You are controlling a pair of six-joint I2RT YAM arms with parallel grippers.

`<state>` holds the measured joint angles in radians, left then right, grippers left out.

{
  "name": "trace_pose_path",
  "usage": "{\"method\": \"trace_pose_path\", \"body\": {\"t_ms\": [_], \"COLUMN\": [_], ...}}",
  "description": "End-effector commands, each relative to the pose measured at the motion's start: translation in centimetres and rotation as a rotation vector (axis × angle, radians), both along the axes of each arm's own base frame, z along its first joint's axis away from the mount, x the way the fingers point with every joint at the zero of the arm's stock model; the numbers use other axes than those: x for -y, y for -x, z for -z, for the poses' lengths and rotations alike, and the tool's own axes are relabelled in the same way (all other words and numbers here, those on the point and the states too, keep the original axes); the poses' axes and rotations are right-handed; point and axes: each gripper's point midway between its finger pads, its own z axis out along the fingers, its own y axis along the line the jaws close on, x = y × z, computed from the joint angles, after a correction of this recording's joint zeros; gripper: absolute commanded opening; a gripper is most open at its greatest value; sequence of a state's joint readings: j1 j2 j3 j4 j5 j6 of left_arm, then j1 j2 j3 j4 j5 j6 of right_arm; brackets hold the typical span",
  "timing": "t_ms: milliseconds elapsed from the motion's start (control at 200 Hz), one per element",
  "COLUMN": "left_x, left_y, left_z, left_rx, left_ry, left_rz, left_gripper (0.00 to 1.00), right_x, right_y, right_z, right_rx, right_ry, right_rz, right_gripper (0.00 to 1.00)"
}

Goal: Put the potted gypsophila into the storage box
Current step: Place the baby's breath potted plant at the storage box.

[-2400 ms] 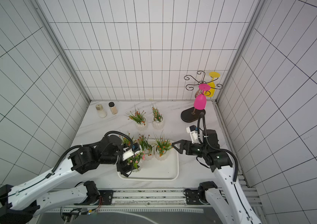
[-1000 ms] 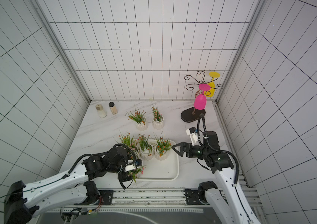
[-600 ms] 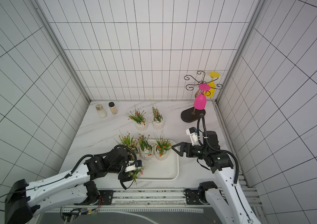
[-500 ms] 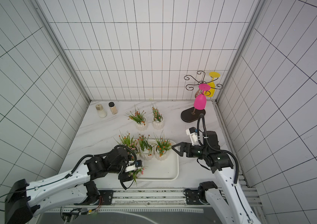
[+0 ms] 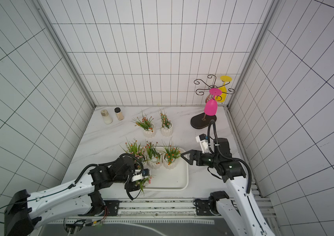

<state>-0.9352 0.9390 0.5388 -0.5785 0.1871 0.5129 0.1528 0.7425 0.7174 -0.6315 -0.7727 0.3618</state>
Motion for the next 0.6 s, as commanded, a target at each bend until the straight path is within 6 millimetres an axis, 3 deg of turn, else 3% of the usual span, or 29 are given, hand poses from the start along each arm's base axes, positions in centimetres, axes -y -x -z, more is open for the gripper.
{"method": "trace_pose_path", "body": {"t_ms": [0, 315, 455, 480, 595], "left_x": [0.75, 0.92, 1.02, 1.04, 1.14], "left_y": [-0.06, 0.24, 0.52, 0.61, 0.75], "left_z": [-0.69, -0.68, -0.7, -0.69, -0.71], "left_rx": [0.02, 0.002, -0.012, -0.017, -0.024], "left_ry": [0.038, 0.037, 0.036, 0.035, 0.036], "left_rz": [0.025, 0.041, 0.052, 0.055, 0.063], "left_gripper": [0.59, 0.71, 0.87, 0.97, 0.97], "right_x": [0.01, -0.02, -0.04, -0.03, 0.02], "right_y": [-0.25, -0.23, -0.25, -0.29, -0.37], "right_z": [-0.8, -0.86, -1.03, -1.1, -1.14], "right_rx": [0.031, 0.036, 0.042, 0.044, 0.047], "right_ry": [-0.008, -0.008, -0.008, -0.008, -0.003], "right_rz": [-0.007, -0.013, -0.015, -0.014, -0.011], "right_gripper": [0.94, 0.94, 0.94, 0.94, 0.94]}}
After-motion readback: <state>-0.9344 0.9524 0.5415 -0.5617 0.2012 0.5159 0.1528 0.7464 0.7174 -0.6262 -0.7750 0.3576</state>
